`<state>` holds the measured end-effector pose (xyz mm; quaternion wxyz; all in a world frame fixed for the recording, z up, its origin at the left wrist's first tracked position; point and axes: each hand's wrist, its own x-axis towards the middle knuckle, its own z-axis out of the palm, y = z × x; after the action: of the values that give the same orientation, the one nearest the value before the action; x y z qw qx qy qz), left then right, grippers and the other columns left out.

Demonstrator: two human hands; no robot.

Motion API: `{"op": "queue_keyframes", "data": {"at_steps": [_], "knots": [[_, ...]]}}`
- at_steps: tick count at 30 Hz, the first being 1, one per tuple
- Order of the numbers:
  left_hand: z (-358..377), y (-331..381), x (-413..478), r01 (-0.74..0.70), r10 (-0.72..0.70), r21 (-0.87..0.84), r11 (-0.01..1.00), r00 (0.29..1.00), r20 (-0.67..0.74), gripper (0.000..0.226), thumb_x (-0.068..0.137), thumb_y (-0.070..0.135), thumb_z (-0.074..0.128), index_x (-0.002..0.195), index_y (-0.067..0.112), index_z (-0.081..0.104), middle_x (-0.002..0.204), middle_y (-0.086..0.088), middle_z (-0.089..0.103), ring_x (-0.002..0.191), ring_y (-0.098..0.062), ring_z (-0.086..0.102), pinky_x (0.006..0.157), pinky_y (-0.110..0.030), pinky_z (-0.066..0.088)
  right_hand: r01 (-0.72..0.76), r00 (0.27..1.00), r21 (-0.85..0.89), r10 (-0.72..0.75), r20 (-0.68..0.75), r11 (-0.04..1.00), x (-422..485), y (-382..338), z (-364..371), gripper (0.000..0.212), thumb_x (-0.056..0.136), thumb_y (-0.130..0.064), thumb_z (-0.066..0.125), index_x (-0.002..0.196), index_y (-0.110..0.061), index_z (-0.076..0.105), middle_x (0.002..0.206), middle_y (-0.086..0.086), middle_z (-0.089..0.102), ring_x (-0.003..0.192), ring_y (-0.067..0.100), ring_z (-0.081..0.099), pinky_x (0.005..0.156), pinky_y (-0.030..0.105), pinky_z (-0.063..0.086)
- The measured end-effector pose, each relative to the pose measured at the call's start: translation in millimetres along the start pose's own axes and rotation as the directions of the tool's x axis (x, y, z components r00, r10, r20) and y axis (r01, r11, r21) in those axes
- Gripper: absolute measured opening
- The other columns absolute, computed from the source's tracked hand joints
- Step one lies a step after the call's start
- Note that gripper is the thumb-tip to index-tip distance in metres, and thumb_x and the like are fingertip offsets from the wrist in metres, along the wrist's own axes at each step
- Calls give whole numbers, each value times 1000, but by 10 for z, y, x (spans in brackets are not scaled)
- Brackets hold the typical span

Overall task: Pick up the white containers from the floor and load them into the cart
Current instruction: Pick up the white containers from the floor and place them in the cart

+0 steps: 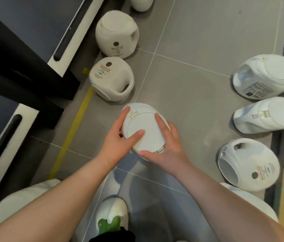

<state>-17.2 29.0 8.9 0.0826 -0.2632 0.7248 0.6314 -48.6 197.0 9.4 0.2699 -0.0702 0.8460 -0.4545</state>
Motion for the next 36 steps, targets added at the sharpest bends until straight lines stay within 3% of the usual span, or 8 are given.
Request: {"op": "queue_keyframes", "data": {"at_steps": [6,11,18,23,25,28,32,36], "knots": [[-252,1615,-741,-96,96,34,995,995,-16,75,80,30,77,141,46,36,137,27,48,122,6,48,103,-35,47,10,1000,-4,-10,0,1000,-651,-1437,-943,108,60,-44,83,131,-71,6,152,-11,8,141,11,15,112,31,27],[-610,3156,-1463,-151,148,130,980,988,34,79,79,38,76,142,52,30,121,47,40,115,13,46,103,-31,45,22,998,50,-19,-62,999,-1302,-2866,-1725,110,57,-44,85,137,-65,12,151,-9,17,141,10,20,113,41,31],[-1125,4795,-2172,-293,283,109,950,954,96,77,79,37,77,140,54,32,127,32,48,117,3,51,100,-37,50,136,975,38,-127,-180,990,-2009,-4425,-2472,113,57,-41,87,138,-63,12,148,-12,22,139,6,23,114,37,28],[-1231,5403,-2239,-398,390,64,915,915,105,77,78,33,78,141,46,37,129,28,48,109,19,50,99,-35,50,221,948,54,-202,-244,974,-2098,-4903,-2774,110,58,-38,87,132,-70,12,144,-13,26,135,6,28,115,37,28],[-1180,5585,-2154,-428,421,47,902,900,111,76,78,32,78,142,43,39,137,21,48,115,13,50,99,-35,50,235,937,39,-216,-275,971,-2033,-5001,-2919,108,60,-37,86,131,-70,11,145,-11,27,135,8,29,114,35,28],[-1028,5859,-1913,-443,435,42,896,892,122,76,75,37,80,138,48,40,140,16,48,120,-4,53,98,-39,51,248,926,57,-219,-309,967,-1857,-5066,-3229,105,64,-29,85,132,-66,13,143,-14,29,131,2,29,108,22,26],[-666,6307,-1410,-457,451,20,889,883,133,76,67,44,82,133,54,44,131,21,52,113,-5,59,94,-41,54,276,909,82,-232,-345,958,-1402,-5042,-3775,98,70,-21,82,135,-56,18,137,-17,31,124,-4,31,92,-4,21],[-218,6818,-825,-495,489,26,869,865,109,73,73,37,81,135,48,44,137,15,51,113,-1,56,93,-38,54,294,900,78,-248,-357,953,-816,-5055,-4454,96,72,-20,80,140,-51,20,138,-15,31,124,-4,30,89,-9,19]]}}
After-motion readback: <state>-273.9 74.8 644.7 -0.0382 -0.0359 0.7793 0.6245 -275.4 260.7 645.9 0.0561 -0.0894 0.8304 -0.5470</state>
